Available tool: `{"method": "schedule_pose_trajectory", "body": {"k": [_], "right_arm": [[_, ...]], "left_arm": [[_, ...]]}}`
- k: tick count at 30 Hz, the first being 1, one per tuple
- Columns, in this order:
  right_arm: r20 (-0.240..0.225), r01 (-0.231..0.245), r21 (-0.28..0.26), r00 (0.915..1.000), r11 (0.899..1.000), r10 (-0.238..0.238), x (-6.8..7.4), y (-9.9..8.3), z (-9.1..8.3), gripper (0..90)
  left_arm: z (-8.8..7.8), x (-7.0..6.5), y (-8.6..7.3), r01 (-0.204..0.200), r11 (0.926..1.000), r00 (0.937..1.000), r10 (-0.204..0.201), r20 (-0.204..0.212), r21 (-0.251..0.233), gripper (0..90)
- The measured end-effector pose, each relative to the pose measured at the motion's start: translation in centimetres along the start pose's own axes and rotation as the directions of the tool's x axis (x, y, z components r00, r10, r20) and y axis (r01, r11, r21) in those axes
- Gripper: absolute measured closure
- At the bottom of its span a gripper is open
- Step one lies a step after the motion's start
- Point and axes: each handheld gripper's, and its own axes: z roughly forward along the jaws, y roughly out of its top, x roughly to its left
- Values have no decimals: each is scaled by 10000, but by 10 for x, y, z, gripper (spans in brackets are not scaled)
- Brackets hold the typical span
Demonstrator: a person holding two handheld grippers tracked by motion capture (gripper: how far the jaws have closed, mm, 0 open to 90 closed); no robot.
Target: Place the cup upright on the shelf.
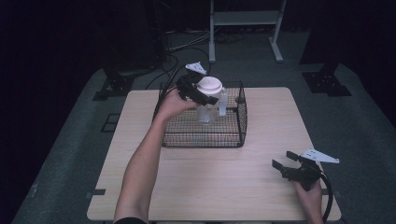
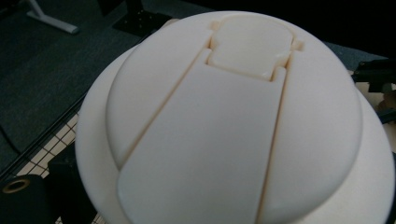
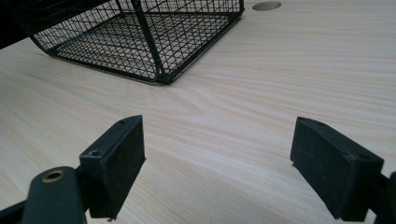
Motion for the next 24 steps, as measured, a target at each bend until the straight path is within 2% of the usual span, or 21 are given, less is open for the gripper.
{"method": "schedule_pose_trajectory", "body": {"k": [12,18,20,24], "right_arm": [[-4,30,-30,10000,10000,-30,0,0,0,167],[-10,29,-44,10000,10000,-29,0,0,0,167],[-17,40,-34,10000,10000,-40,0,0,0,167],[-23,37,-41,10000,10000,-38,0,0,0,167]], "left_arm": [[8,12,-22,463,9987,9989,-460,-131,220,54],[22,13,-31,793,9961,9969,-791,-54,397,54],[26,13,-34,725,9963,9974,-723,-76,456,54],[35,14,-40,843,9948,9964,-843,-23,565,54]]}}
